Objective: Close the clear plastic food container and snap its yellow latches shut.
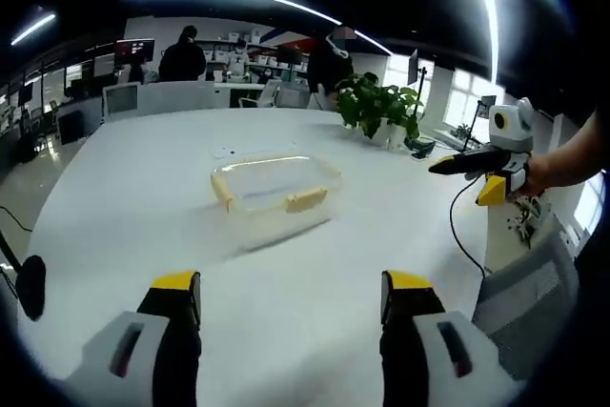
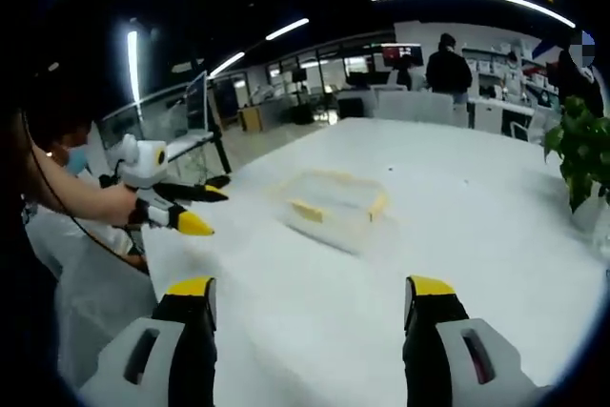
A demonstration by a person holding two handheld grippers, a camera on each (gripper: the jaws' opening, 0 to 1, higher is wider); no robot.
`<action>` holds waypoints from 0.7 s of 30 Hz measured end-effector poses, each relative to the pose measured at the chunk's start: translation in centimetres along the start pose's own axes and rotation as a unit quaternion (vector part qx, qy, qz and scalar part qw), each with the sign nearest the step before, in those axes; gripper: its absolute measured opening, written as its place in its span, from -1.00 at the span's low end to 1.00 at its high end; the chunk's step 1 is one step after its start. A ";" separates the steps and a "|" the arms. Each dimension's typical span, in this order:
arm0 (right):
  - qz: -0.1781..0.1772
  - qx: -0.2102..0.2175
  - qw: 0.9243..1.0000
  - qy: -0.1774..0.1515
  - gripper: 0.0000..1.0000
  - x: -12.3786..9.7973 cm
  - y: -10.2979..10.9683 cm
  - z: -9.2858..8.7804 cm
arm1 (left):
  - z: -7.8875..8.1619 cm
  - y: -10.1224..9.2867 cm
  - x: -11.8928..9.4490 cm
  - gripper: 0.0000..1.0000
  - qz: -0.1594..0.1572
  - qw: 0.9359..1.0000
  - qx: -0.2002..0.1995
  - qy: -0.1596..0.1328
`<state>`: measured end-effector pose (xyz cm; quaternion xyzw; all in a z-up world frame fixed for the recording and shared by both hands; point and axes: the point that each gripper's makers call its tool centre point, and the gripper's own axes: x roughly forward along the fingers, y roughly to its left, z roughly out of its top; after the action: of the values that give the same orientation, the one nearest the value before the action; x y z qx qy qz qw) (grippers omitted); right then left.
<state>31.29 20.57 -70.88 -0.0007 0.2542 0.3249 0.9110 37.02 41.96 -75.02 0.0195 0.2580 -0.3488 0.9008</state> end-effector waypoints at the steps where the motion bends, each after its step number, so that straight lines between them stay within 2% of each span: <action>1: -0.001 0.001 1.000 0.001 0.62 -0.2 0.0 -0.1 | -0.1 0.0 -0.1 0.53 0.000 1.000 -0.002 -0.001; 6: -0.009 0.022 1.000 -0.004 0.61 -1.3 0.0 -0.7 | -0.6 -0.3 -0.8 0.52 0.002 1.000 -0.007 0.001; 13: -0.009 0.031 0.999 0.002 0.60 -2.4 1.3 -2.1 | -1.3 -1.2 -2.0 0.51 -0.001 1.000 -0.004 0.004; 21: -0.012 0.045 0.999 0.002 0.58 -3.7 2.5 -3.1 | -1.7 -1.0 -3.5 0.51 0.008 1.000 -0.017 -0.001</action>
<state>25.98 19.85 -71.45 0.0367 0.2707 0.3018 0.9134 33.40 43.80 -74.69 0.0061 0.2629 -0.3374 0.9039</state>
